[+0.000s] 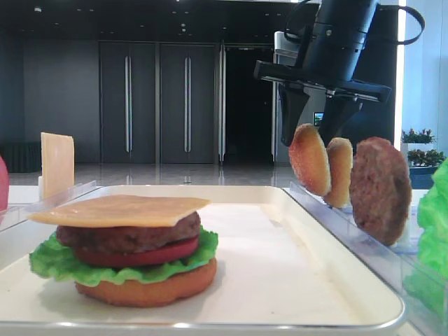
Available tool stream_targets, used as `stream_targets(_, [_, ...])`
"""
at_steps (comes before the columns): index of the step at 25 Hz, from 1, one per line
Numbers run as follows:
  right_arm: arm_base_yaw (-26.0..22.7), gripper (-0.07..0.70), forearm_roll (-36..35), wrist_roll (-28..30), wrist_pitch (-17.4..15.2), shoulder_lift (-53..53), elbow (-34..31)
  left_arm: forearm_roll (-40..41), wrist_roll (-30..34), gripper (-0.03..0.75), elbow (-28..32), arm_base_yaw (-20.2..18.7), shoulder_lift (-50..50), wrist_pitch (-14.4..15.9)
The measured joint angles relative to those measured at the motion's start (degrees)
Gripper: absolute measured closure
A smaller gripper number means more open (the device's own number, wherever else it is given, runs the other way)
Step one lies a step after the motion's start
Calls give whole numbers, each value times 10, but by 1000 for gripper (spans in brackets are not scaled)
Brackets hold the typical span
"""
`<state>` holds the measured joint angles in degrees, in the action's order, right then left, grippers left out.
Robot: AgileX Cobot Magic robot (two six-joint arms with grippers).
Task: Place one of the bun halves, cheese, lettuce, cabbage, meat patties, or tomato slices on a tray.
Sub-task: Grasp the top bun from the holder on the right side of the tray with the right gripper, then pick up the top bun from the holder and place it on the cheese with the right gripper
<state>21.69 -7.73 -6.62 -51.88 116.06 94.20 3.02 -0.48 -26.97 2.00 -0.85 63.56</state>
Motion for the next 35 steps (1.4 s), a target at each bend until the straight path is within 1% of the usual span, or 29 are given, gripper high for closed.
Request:
stream_targets(3, [0, 385, 0, 0, 0, 2, 1, 0, 0, 138, 0, 0, 0, 0])
stream_targets(10, [0, 388, 0, 6, 0, 2, 1, 0, 0, 138, 0, 0, 0, 0])
stream_targets(14, [0, 388, 0, 7, -6, -1, 1, 0, 0, 138, 0, 0, 0, 0])
stream_targets(21, [0, 389, -5, 8, -31, -45, 1, 0, 0, 138, 0, 0, 0, 0])
stream_targets(25, [0, 390, -12, 8, -64, -81, 1, 0, 5, 138, 0, 0, 0, 0])
stream_targets(29, [0, 391, -66, 29, -106, -126, 1, 0, 5, 138, 0, 0, 0, 0])
stream_targets(31, [0, 391, -110, 52, -123, -147, -3, 0, 5, 138, 0, 0, 0, 0])
stream_targets(33, [0, 391, -145, 71, -130, -168, -18, 0, 5, 138, 0, 0, 0, 0])
stream_targets(35, [0, 391, -178, 89, -133, -191, -51, 0, 5, 138, 0, 0, 0, 0])
